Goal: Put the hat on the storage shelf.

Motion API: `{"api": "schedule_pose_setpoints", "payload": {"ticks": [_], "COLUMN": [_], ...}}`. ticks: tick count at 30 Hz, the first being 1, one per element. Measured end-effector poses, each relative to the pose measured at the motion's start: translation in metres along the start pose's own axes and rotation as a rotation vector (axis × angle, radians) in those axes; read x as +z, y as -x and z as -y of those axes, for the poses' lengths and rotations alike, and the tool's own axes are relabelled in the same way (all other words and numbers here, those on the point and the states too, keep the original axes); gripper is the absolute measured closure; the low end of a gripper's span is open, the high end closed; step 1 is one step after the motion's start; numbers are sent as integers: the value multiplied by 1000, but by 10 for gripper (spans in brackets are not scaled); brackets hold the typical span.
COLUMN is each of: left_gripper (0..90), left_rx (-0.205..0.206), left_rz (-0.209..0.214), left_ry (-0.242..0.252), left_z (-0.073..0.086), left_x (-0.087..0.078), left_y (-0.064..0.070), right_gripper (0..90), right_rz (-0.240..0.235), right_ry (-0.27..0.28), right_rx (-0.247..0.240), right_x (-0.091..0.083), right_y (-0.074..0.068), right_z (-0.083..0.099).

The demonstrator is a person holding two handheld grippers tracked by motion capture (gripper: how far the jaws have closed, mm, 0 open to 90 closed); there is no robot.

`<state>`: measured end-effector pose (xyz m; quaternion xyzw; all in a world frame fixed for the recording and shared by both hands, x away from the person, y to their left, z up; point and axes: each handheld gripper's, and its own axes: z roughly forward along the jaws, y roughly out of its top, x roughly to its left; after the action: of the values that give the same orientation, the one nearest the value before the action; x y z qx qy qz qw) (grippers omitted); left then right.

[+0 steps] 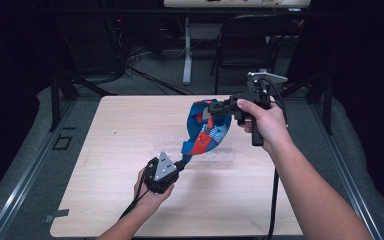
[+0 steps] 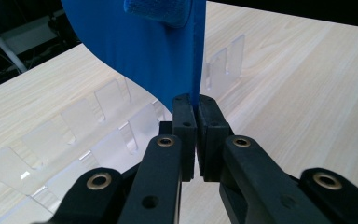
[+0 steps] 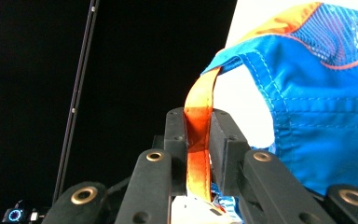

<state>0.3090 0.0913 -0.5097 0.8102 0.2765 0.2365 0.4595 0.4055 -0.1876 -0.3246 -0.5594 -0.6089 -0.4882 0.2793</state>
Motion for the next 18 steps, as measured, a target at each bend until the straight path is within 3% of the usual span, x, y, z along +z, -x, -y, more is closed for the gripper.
{"api": "schedule_pose_setpoints", "payload": {"ticks": [18], "left_gripper": [881], "left_rx": [-51], "left_rz": [11], "left_ry": [-8], "left_z": [9], "left_x": [18], "left_y": [-13], "right_gripper": [783], "right_rz": [57], "right_ry": [-25], "right_rx": [25], "right_x": [15], "right_y": [23], "right_z": [2]}}
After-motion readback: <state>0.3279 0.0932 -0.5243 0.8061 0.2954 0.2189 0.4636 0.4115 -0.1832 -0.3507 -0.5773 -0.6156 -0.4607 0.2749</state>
